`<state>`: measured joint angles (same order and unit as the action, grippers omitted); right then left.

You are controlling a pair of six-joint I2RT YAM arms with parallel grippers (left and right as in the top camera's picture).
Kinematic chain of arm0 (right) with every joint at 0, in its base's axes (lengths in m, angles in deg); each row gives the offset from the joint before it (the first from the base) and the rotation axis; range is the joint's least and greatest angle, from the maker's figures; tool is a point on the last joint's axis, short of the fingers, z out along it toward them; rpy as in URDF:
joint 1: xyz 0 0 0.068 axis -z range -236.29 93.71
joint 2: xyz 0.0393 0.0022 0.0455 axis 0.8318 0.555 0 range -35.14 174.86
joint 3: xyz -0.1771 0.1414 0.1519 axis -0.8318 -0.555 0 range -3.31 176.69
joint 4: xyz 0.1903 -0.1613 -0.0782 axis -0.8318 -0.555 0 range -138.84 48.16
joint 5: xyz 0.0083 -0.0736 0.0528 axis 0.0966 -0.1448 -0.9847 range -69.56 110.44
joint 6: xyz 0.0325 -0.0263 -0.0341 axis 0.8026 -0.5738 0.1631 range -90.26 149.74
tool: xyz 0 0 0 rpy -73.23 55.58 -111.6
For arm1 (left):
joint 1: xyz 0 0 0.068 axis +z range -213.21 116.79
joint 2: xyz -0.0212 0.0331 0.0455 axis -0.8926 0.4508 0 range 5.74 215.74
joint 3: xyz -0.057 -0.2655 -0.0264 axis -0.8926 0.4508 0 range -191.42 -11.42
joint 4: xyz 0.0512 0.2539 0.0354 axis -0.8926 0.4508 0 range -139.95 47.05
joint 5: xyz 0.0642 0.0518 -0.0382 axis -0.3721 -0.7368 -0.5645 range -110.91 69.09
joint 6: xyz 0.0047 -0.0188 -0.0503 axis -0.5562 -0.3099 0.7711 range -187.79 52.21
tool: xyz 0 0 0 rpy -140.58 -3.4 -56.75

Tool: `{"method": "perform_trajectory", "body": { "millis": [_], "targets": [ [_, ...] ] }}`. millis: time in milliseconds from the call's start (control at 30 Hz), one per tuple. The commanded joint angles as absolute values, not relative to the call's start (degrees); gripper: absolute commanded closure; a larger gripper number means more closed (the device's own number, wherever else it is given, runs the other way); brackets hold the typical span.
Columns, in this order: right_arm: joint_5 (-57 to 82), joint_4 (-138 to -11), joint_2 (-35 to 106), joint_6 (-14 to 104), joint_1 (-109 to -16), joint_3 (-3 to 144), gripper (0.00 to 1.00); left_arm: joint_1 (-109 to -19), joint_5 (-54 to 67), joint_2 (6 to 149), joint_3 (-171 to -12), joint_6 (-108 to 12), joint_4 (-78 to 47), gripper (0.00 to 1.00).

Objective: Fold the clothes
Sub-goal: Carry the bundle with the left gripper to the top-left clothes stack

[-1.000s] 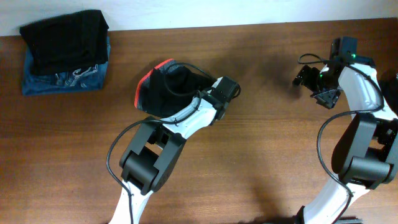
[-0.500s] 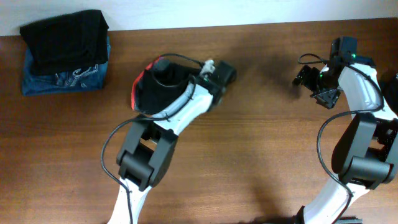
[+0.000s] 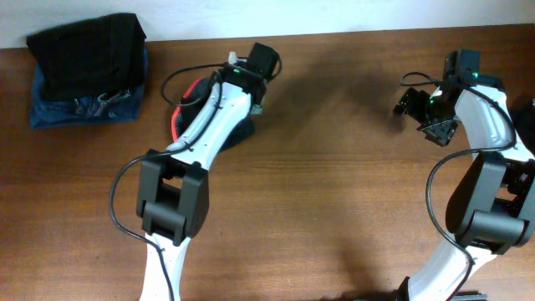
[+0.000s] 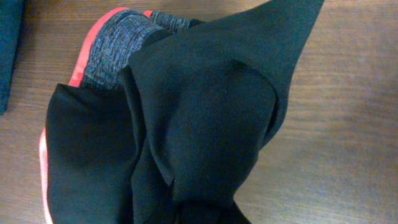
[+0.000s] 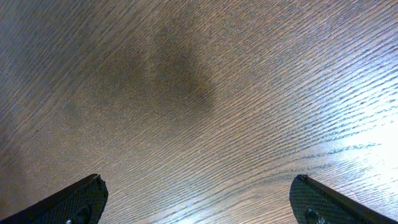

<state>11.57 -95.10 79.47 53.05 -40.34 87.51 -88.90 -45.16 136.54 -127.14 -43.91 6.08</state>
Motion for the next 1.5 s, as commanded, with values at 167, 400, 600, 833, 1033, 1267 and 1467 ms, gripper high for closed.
{"method": "perform_trajectory", "body": {
  "millis": [167,400,600,833,1033,1267,1467],
  "targets": [
    [12.12,-94.92,79.73,52.51,-40.15,87.16,0.01,-84.40,-42.66,123.80,-129.04,-41.44,6.30,0.99],
    [12.12,-94.92,79.73,52.51,-40.15,87.16,0.01,-76.11,-42.71,112.41,-129.04,-41.51,6.47,0.99],
    [12.12,-94.94,79.73,52.51,-40.15,87.16,0.01,-67.70,-42.73,109.22,-129.04,-41.51,7.89,0.99],
    [12.12,-94.94,79.73,52.51,-40.15,87.16,0.01,-57.71,-42.90,109.22,-129.02,-41.48,7.35,0.99],
    [12.12,-94.94,79.73,52.51,-40.15,87.16,0.01,-50.06,-45.59,109.22,-129.02,-43.91,3.13,0.99],
    [12.12,-94.92,79.73,52.51,-40.15,87.16,0.01,-47.22,-58.12,109.35,-129.02,-60.48,-8.94,0.99],
    [12.12,-94.92,79.73,52.51,-40.15,87.16,0.01,-46.83,-61.53,111.32,-129.02,-74.86,-19.71,0.99]
  ]
}}
